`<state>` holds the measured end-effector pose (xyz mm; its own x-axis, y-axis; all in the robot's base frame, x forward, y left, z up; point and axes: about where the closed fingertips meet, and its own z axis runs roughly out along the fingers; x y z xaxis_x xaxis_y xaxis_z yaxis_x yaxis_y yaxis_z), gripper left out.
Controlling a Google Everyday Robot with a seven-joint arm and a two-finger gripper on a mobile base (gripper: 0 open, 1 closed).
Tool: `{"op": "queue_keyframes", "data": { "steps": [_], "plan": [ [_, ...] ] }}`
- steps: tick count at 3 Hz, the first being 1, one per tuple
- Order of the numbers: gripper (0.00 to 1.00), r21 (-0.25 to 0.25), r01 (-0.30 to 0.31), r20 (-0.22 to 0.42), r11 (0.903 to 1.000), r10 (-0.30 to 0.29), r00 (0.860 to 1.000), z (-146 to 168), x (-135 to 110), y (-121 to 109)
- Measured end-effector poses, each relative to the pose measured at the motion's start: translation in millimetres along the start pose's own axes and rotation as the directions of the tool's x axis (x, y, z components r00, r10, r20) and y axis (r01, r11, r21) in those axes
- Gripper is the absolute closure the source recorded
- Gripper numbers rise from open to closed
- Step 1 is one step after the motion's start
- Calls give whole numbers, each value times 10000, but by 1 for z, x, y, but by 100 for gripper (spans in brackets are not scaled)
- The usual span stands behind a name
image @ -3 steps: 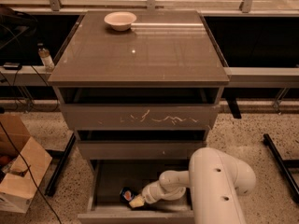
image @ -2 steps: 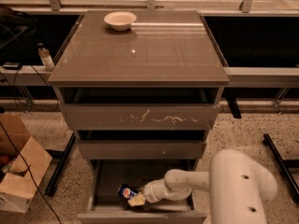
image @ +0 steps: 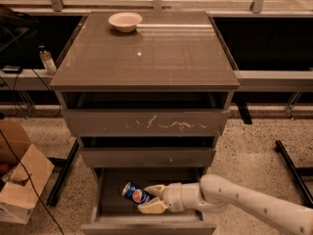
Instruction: Pick pepsi can from bottom drawer and place on counter
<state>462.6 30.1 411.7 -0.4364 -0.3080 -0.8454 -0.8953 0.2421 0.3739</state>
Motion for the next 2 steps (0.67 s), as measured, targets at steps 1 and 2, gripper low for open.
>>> {"op": "queue_keyframes", "data": {
  "steps": [1, 2],
  "plan": [
    [100, 296, 1370, 1133, 9901, -1395, 9837, -70, -69, 34],
    [100, 858, 3174, 1605, 9444, -3275, 9311, -143, -148, 59]
  ]
}}
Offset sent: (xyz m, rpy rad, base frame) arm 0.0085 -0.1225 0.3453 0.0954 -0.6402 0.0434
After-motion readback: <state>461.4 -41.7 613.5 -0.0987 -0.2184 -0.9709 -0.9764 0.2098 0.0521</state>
